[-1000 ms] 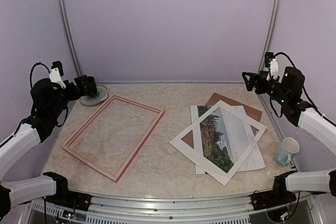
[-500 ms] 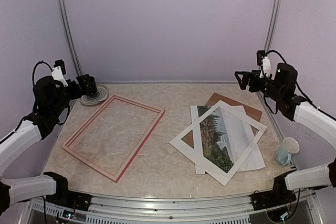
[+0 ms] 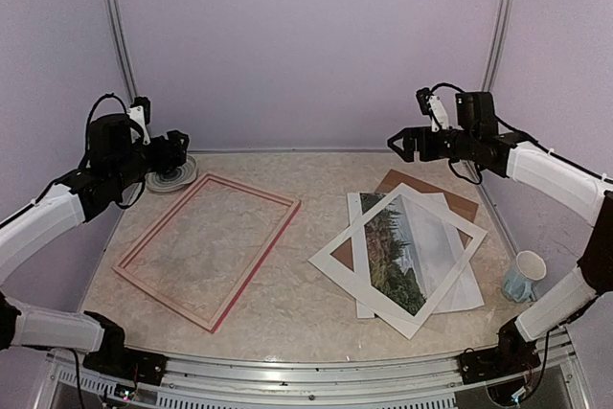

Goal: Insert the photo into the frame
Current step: Adjust the frame body at the center of the board.

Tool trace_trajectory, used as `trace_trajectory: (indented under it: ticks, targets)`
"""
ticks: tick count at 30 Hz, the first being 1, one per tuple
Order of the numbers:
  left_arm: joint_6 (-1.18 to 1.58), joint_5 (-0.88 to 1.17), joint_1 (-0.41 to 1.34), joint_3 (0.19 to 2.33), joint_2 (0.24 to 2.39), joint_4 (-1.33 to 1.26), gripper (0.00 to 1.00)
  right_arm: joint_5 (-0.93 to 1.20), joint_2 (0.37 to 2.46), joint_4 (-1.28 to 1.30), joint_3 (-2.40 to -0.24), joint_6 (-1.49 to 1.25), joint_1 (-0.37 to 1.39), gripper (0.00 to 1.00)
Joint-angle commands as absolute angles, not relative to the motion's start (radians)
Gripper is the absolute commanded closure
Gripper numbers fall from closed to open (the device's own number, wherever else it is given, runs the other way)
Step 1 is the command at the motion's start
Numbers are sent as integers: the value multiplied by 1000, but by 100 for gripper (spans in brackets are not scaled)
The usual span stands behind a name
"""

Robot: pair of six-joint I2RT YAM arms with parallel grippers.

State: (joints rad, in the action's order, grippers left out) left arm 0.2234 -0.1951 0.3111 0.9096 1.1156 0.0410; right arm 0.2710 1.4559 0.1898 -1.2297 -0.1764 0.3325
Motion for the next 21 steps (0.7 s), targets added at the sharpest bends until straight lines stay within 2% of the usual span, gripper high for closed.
trace_trajectory:
  ticks: [1, 8, 15, 21]
  targets:
    - [226, -212, 357, 963, 1125, 127, 1, 350, 1457, 224, -1212, -239, 339, 1]
    - [246, -160, 457, 971, 1151, 156, 1, 498, 1542, 231, -1203, -291, 333, 1]
    - [253, -263, 606, 959, 1228, 200, 1, 398, 1513, 198, -1123, -320, 333, 1]
    - [311, -313, 645, 917, 1275, 155, 1, 300, 1508, 278, -1155, -326, 335, 1]
